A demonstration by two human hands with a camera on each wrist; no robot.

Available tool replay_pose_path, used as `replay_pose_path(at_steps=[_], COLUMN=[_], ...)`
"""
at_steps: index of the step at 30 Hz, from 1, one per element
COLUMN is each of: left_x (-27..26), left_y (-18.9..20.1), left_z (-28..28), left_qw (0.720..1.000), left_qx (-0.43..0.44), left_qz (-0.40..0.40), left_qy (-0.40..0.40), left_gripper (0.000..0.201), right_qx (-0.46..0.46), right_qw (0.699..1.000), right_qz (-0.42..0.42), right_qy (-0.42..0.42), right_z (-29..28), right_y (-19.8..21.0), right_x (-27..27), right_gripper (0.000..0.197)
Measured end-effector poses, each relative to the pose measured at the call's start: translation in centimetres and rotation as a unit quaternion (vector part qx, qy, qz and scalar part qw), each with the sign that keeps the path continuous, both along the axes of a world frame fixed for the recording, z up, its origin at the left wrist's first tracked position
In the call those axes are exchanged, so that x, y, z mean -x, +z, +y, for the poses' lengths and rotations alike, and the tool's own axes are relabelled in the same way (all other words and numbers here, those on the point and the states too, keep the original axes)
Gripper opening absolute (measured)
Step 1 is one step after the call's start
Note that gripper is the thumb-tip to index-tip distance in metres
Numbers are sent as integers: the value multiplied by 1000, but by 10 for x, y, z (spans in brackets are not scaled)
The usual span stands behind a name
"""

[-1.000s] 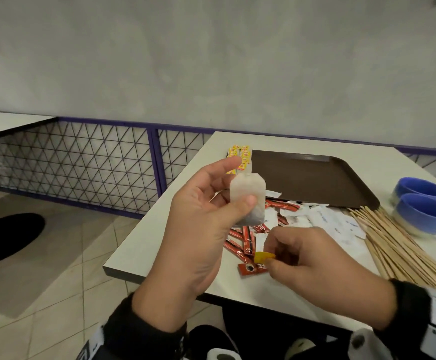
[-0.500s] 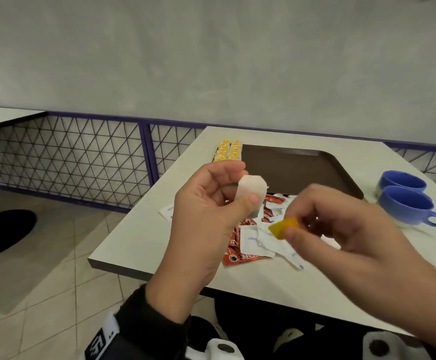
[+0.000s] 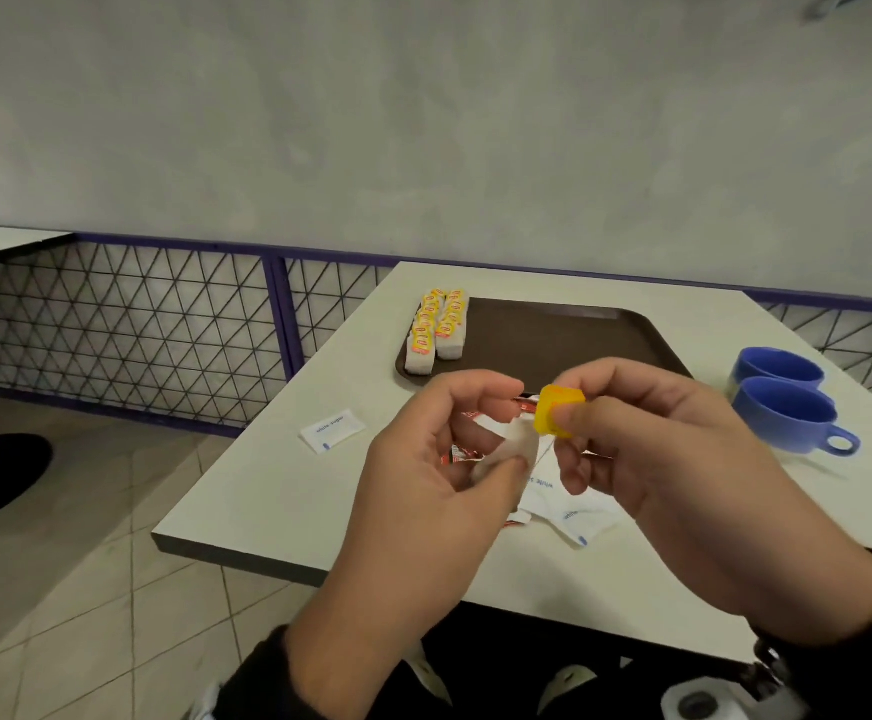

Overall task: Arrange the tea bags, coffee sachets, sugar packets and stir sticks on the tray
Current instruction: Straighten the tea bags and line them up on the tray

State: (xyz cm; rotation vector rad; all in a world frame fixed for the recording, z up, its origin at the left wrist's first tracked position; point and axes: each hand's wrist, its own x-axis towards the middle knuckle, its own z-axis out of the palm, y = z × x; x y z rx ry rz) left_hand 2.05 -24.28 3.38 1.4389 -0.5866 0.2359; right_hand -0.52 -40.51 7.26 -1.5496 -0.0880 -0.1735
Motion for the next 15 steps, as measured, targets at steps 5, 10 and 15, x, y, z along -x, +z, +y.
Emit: replay_pose_path(at_steps=[5, 10, 15], left_x=[3, 2, 4], left_y=[-3, -2, -4], left_z=[6, 14, 17], left_qw=[981, 940, 914], left_qx=[-132, -244, -308], left_qz=[-135, -225, -249], left_qy=[41, 79, 84], left_gripper=[61, 76, 91], right_qx=[-13, -45, -14], right_qw=[996, 983, 976], right_qz=[86, 157, 191], right_qy=[21, 83, 107], right_z=[6, 4, -2], right_y=[-1, 0, -6], right_x=[0, 4, 1], right_gripper=[17, 11, 10])
